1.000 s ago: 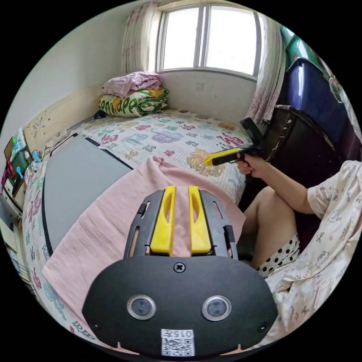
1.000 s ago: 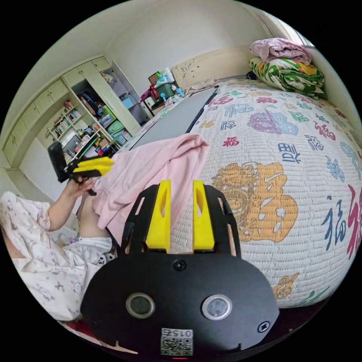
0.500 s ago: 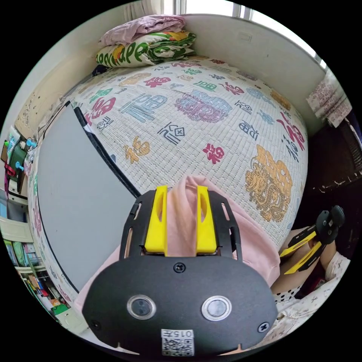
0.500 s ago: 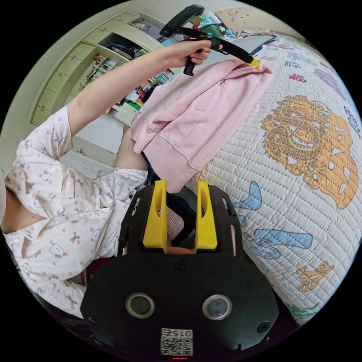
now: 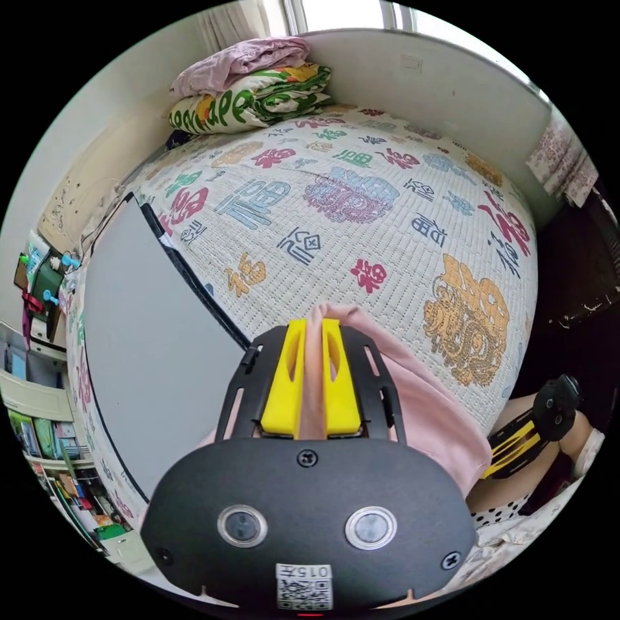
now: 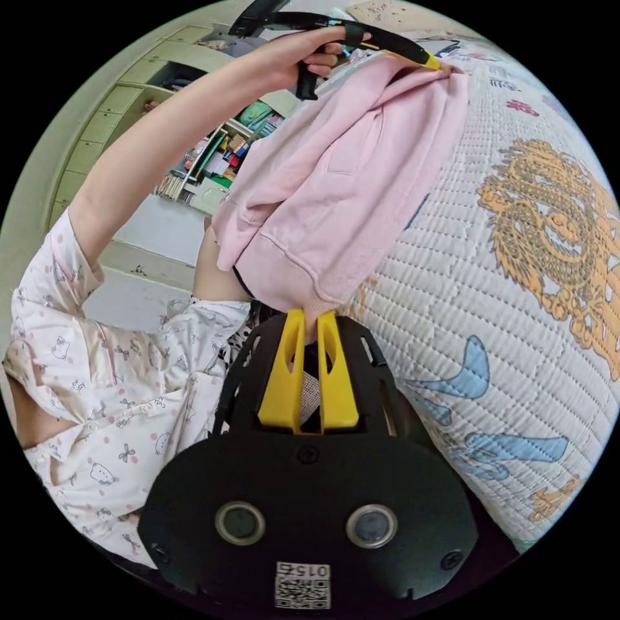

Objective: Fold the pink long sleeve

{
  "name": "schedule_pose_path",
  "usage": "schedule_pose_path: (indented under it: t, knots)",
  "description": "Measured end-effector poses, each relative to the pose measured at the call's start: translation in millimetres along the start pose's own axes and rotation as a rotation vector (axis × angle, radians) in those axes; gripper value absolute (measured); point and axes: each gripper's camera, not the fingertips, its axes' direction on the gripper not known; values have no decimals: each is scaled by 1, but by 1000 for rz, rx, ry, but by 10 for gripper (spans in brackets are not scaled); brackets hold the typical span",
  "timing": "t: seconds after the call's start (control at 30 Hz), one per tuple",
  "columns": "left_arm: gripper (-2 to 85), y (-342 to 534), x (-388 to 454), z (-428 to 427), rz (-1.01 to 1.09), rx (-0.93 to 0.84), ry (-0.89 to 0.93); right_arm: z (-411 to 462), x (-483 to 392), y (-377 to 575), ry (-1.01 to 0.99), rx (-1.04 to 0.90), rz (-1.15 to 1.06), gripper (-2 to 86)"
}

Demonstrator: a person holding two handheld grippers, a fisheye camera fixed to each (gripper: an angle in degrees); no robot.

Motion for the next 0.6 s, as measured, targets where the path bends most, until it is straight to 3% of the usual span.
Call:
schedule_pose_path:
  t: [0.2, 0.33, 0.47, 0.6]
  knots:
    - [17, 13, -10, -31, -24, 141, -23, -62, 12, 53, 66, 260, -17, 20]
    - [16, 22, -29, -66, -120, 348, 129, -105, 31, 97, 128, 532, 49, 18]
    - [14, 51, -49, -84, -135, 506, 266, -119, 6, 130, 88, 754, -150, 16]
    - [12, 115, -89, -83, -168, 597, 395, -84, -42, 105, 47, 700, -415, 16]
